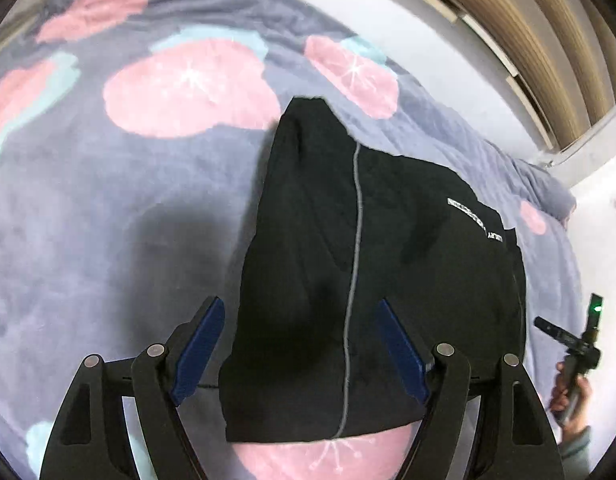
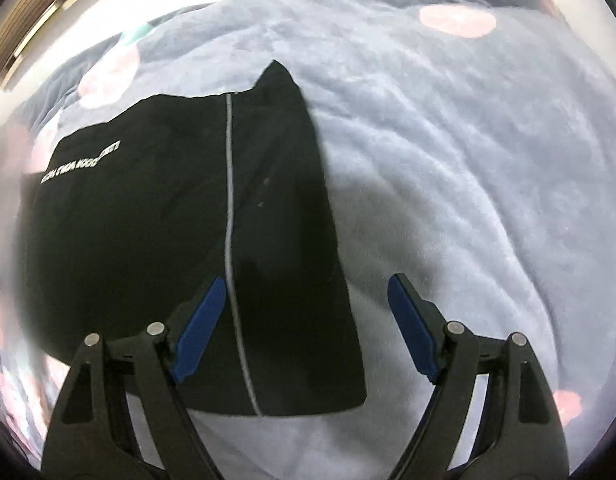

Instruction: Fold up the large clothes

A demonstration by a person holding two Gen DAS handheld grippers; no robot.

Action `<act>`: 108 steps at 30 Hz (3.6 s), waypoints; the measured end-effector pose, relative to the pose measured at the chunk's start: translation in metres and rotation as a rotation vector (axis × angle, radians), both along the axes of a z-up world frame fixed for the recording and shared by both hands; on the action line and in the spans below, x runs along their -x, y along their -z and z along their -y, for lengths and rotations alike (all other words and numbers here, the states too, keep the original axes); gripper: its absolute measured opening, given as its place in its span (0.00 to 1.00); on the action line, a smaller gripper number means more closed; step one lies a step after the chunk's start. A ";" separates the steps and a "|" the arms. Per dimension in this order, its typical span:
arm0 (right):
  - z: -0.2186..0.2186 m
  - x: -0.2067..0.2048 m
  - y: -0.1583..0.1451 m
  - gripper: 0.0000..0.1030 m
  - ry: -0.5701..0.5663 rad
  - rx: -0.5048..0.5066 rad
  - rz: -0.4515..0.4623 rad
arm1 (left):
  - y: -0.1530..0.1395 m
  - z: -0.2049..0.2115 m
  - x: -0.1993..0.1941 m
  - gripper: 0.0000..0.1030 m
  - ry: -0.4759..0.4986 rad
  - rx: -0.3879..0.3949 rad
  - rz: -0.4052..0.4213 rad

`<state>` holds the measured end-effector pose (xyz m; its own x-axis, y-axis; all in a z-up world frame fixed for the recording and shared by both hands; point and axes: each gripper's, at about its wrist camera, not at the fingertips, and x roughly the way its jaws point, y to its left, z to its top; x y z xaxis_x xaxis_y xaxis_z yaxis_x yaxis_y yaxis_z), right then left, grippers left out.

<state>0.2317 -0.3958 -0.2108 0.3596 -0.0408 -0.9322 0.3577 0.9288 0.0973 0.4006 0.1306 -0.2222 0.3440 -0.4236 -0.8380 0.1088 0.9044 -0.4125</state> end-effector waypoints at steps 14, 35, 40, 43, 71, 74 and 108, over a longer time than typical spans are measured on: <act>0.017 -0.011 0.046 0.87 -0.044 -0.216 -0.002 | 0.077 0.028 -0.036 0.77 0.044 0.098 -0.178; 0.017 -0.030 0.093 0.92 -0.084 -0.609 0.002 | 0.108 0.032 -0.038 0.86 0.011 0.259 -0.244; 0.004 -0.019 0.068 0.50 -0.146 -0.540 0.066 | 0.086 0.046 -0.022 0.44 0.042 0.237 -0.136; -0.008 -0.013 0.047 0.34 -0.181 -0.457 0.073 | 0.062 0.058 -0.009 0.33 0.068 0.181 -0.057; -0.114 0.213 -0.148 0.24 -0.309 -0.185 0.237 | -0.131 -0.009 0.258 0.23 0.125 0.282 0.268; -0.119 0.226 -0.124 0.24 -0.292 -0.187 0.172 | -0.104 -0.016 0.272 0.23 0.104 0.290 0.198; -0.175 0.270 -0.028 0.72 -0.104 0.056 -0.090 | -0.005 0.025 0.331 0.48 0.160 -0.021 -0.021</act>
